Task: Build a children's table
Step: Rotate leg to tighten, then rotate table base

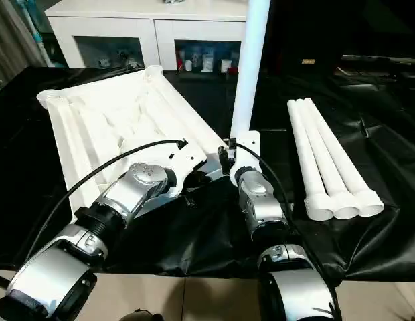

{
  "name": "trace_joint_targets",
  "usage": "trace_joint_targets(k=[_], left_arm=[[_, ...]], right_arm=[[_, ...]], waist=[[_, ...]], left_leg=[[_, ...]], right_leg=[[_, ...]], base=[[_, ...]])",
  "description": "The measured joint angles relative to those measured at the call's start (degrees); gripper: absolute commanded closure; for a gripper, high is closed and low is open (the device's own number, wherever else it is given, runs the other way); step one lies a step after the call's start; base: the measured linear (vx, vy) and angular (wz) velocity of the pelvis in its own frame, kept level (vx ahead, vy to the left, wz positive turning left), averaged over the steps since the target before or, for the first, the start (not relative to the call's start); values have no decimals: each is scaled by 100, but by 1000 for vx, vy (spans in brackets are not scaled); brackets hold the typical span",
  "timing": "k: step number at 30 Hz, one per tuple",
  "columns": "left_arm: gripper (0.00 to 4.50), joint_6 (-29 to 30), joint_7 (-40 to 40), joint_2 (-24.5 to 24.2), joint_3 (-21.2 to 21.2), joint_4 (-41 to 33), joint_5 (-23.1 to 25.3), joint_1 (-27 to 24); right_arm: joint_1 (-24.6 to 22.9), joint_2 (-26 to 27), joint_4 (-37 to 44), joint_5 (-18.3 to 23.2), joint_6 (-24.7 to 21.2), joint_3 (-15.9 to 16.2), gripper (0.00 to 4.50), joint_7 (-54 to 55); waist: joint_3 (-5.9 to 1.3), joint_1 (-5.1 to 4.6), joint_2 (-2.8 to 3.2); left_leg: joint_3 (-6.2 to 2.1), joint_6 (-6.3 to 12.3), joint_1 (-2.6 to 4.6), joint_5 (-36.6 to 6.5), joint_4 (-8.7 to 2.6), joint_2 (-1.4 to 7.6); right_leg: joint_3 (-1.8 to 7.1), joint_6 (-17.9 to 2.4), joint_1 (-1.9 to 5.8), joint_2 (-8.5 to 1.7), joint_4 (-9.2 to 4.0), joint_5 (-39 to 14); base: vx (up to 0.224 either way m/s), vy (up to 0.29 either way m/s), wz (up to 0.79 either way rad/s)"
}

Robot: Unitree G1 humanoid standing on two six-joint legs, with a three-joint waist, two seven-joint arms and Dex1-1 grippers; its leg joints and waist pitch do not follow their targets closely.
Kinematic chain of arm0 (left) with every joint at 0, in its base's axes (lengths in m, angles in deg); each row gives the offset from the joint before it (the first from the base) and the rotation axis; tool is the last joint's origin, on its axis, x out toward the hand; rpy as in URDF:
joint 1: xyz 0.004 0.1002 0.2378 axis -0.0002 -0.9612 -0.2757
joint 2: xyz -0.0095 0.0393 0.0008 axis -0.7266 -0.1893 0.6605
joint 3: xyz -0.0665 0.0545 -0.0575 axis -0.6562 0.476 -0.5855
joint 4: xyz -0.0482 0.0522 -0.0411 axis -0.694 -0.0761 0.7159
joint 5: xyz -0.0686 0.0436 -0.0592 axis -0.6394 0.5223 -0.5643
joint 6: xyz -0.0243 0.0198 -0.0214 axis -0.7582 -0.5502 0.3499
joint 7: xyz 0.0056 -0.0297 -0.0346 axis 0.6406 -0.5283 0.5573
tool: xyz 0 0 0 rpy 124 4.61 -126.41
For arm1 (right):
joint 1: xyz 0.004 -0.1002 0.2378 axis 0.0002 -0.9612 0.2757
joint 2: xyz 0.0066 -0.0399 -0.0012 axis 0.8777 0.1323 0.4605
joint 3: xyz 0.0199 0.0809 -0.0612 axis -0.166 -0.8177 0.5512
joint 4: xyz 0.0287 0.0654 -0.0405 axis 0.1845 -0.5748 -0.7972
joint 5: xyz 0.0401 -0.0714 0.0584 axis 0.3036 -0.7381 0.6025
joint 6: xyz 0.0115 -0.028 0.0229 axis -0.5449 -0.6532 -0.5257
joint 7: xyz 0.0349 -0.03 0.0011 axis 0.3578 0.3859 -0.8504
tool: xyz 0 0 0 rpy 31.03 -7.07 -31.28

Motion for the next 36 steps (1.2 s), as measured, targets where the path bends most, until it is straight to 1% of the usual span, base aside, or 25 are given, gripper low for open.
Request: trace_joint_targets(k=[1,3,4,5,7,9,10,11,13,15,17,20,23,25,26,27,29,32,35,36], left_arm=[[450,-20,-6,-23,-30,26,4,2],[450,-44,-8,-42,-53,44,1,3],[450,-58,-8,-42,-53,44,0,3],[450,-65,-8,-43,-53,44,1,3],[450,-120,9,-36,-52,44,0,2],[450,-227,48,6,-73,47,-9,-8],[450,-341,55,21,-156,50,-49,-45],[422,-448,67,29,-230,50,-96,-91],[395,-542,121,57,-415,-20,-321,-193],[391,-571,157,73,-556,-245,-532,-225],[371,-558,119,58,-679,-587,-624,-202],[348,-454,39,-141,-872,-1117,-705,-117],[348,-168,-191,-563,-1132,-1590,-686,-145],[348,189,-559,-1078,-1481,-2056,-588,-302],[348,290,-702,-1268,-1657,-2164,-523,-362],[348,431,-885,-1480,-1863,-2296,-451,-448],[348,588,-1080,-1703,-2067,-2549,-323,-686],[348,980,-1411,-2050,-2342,-3011,-3,-1265],[348,1411,-1696,-2353,-2666,-3270,251,-1712],[348,1544,-1766,-2440,-2766,-3299,299,-1804]], right_arm=[[-3,41,1,33,29,-8,99,-31],[-107,45,117,48,79,17,81,-145],[-156,40,210,48,62,33,81,-180],[-187,38,260,48,56,45,61,-209],[-290,-36,512,50,-27,75,61,-238],[-495,-107,988,55,-163,111,61,-351],[-600,-167,1286,59,-253,133,61,-398],[-659,-212,1491,69,-333,130,55,-426],[-795,-346,1931,111,-488,108,52,-452],[-905,-442,2225,170,-642,53,52,-487],[-1058,-448,2553,201,-794,57,52,-519],[-1214,-518,2918,207,-1035,92,52,-622],[-1453,-645,3413,263,-1400,197,52,-858],[-1764,-769,3901,399,-1739,332,52,-1140],[-1886,-817,4015,464,-1854,351,52,-1229],[-1990,-877,4066,510,-1980,357,52,-1304],[-2151,-933,4265,550,-2100,394,52,-1413],[-2315,-956,4718,746,-2265,481,52,-1661],[-2505,-1176,4974,885,-2419,590,52,-1986],[-2593,-1233,5016,892,-2457,618,52,-2100]], waist=[[0,-8,0],[0,-22,1],[1,-19,1],[1,-18,2],[2,-11,4],[3,7,12],[3,15,17],[3,20,17],[4,31,16],[7,38,11],[7,42,11],[5,35,16],[5,22,18],[8,-27,25],[8,-38,25],[9,-29,28],[9,-8,33],[9,-5,32],[8,11,29],[7,33,27]], left_leg=[[0,0,1,0,-1,0],[0,0,2,0,-4,0],[0,0,1,0,-6,1],[0,0,0,0,-8,0],[0,0,-4,0,-16,0],[1,0,-14,1,-21,0],[1,6,-23,6,-22,0],[1,9,-28,10,-23,1],[2,16,-36,44,-24,2],[2,18,-53,44,-23,1],[4,32,-60,48,-23,0],[4,39,-58,55,-25,3],[3,17,-54,44,-26,8],[4,15,-47,43,-28,12],[3,14,-41,42,-30,12],[1,11,-41,44,-32,12],[2,9,-41,44,-33,12],[1,8,-42,44,-33,12],[0,7,-40,45,-31,12],[-2,4,-41,47,-30,12]], right_leg=[[-1,1,-1,0,0,0],[-1,4,-5,0,0,2],[-1,7,-7,0,-1,4],[-1,9,-8,0,0,5],[-1,13,-16,0,-1,8],[-1,20,-28,0,0,11],[-2,26,-37,0,-1,13],[-3,29,-42,0,0,13],[-5,34,-48,0,-1,10],[-7,34,-55,-1,-12,10],[-7,34,-61,-3,-13,10],[-9,35,-65,-1,-8,9],[-9,36,-64,4,-5,8],[-6,38,-64,9,-5,8],[-6,39,-63,11,-4,7],[-8,41,-63,11,-4,6],[-8,42,-63,11,-4,5],[-8,43,-62,11,-4,5],[-8,44,-58,10,-5,5],[-10,44,-55,10,-4,5]], base=[[0,0,0],[0,0,0],[0,0,0],[0,0,0],[0,0,0],[0,0,0],[0,0,0],[0,0,0],[0,0,0],[0,0,0],[0,0,0],[0,0,0],[0,0,0],[0,0,0],[0,0,0],[0,0,0],[0,0,0],[0,0,0],[0,0,0],[0,0,0]])
